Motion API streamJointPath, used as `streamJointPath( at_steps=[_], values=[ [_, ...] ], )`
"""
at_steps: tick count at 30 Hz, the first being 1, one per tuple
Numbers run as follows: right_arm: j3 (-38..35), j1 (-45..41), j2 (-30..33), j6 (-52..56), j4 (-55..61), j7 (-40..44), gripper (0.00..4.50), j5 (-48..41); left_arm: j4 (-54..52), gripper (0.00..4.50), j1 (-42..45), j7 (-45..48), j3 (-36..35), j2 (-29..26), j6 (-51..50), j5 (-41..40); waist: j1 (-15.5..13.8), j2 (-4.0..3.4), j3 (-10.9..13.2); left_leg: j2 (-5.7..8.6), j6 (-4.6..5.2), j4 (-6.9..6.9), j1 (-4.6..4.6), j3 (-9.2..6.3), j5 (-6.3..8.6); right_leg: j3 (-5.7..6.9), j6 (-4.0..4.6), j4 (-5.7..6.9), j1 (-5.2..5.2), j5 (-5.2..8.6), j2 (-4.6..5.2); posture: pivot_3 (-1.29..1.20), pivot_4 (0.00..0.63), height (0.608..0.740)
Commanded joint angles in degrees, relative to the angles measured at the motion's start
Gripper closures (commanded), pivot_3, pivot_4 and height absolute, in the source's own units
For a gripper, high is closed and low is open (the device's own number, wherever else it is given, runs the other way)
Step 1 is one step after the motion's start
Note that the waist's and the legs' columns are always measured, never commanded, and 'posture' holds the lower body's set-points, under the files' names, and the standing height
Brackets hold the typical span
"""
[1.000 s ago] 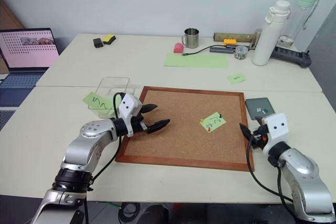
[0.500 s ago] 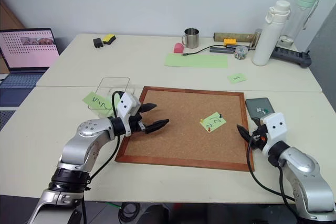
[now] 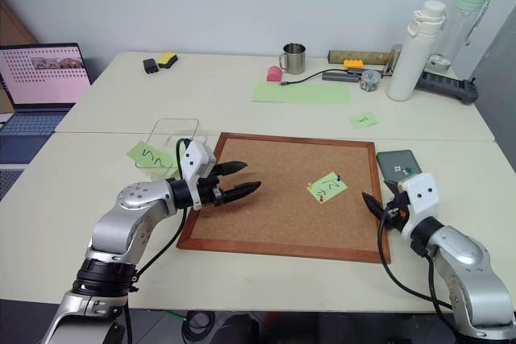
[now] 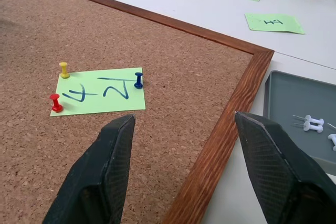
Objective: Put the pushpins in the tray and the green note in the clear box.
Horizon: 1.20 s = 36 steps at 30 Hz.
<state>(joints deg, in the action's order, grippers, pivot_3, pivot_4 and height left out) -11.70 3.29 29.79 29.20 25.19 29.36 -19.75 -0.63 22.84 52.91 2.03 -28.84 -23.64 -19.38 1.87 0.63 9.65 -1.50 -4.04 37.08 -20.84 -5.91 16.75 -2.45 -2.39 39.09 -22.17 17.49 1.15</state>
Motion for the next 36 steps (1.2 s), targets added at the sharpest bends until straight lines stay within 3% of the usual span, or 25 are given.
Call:
streamJointPath(
  at_steps=[1, 14, 29, 36],
  values=[
    [0.1, -0.9, 0.5, -0.4, 2.6, 0.7, 1.37, -1.1, -2.9, 2.06, 0.1, 0.9, -0.3, -0.8, -0.2, -1.3, 0.0, 0.00, 0.0, 0.00, 0.00, 0.00, 0.00, 0.00, 0.00, 0.00, 0.00, 0.00, 0.00, 0.00, 0.00, 0.00, 0.150, 0.740],
    [5.0, -7.9, -1.7, -1.5, -3.0, -0.3, 1.37, 1.6, -3.3, 4.45, -2.8, 0.8, 4.5, 1.0, 3.3, 1.8, 0.1, 0.00, 0.0, 0.00, 0.00, 0.00, 0.01, 0.01, 0.00, -0.01, 0.00, 0.00, 0.00, 0.00, 0.00, 0.00, 0.150, 0.740],
    [11.3, -20.3, -7.6, -1.6, -18.2, -0.5, 1.37, 3.9, 7.5, 4.45, -3.0, 0.4, 10.7, 3.1, 9.0, 9.3, 0.0, -0.10, -0.1, 0.01, 0.00, 0.02, 0.03, 0.03, 0.00, -0.02, 0.00, 0.02, 0.01, 0.00, 0.01, 0.00, 0.150, 0.740],
    [13.0, -22.0, -8.9, -2.9, -22.5, -0.6, 1.37, 5.7, 6.4, 4.45, -3.1, 0.4, 10.2, 3.3, 8.6, 8.7, 0.0, -0.14, -0.1, 0.02, 0.01, 0.04, 0.05, 0.03, 0.00, -0.03, -0.01, 0.02, 0.05, -0.01, 0.02, 0.00, 0.150, 0.740]
  ],
)
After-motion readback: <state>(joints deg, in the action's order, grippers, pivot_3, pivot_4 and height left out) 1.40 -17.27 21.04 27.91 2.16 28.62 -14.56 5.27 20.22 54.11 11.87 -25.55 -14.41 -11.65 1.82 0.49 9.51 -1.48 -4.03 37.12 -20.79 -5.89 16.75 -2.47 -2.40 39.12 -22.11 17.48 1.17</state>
